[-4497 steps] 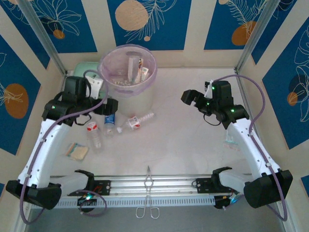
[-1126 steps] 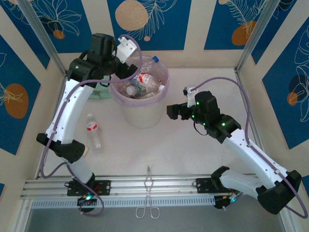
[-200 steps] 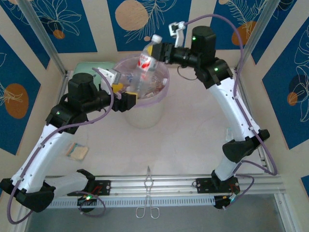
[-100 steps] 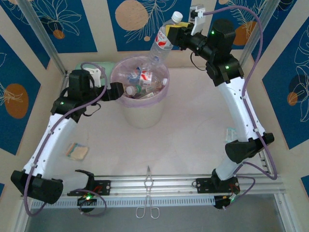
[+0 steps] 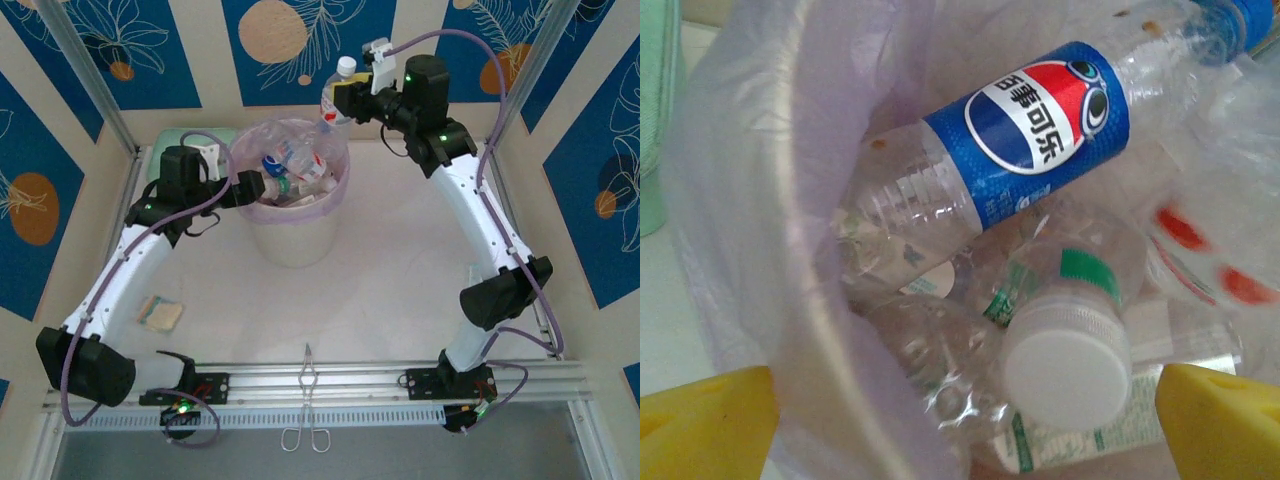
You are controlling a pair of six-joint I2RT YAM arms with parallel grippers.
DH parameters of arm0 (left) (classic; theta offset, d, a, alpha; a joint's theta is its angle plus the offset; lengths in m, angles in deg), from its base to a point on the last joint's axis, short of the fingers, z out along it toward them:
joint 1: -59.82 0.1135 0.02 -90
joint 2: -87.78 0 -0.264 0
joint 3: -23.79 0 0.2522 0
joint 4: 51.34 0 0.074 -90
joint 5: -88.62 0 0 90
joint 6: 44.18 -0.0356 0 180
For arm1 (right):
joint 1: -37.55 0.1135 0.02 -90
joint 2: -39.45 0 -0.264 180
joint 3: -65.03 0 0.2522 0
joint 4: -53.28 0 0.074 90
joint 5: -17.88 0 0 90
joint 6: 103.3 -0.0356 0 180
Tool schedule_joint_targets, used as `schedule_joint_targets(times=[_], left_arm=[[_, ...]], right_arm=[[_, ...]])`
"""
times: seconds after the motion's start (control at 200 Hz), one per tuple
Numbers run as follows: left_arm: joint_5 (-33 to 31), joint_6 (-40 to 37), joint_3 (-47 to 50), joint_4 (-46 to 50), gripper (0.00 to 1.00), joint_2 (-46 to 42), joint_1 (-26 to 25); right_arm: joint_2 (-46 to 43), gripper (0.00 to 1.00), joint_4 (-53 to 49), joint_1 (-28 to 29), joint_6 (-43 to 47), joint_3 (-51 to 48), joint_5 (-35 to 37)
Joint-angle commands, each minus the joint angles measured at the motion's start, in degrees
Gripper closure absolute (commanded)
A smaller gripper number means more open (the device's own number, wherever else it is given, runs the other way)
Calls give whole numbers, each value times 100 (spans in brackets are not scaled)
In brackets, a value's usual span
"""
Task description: Put the plastic bottles in the bin
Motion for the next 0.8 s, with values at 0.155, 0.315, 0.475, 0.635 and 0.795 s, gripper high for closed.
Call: schedule_joint_targets(times=[0.155, 0.315, 0.475, 0.635, 0.795], left_arm=[[270, 66, 95, -338, 5, 141, 79], [323, 68, 143, -415, 6, 135, 106], [378, 50, 145, -432, 6, 177, 135], [437, 23, 153, -477, 6, 212, 134], [462, -3, 170, -481, 6, 195, 141]], right_arm=[[8, 98, -404, 474, -112, -983, -89], [104, 99, -614, 686, 9, -1201, 95], [277, 99, -1030, 866, 139, -1311, 332], [442, 98, -1233, 963, 18, -1546, 454], [525, 98, -1141, 1085, -199, -1986, 541]])
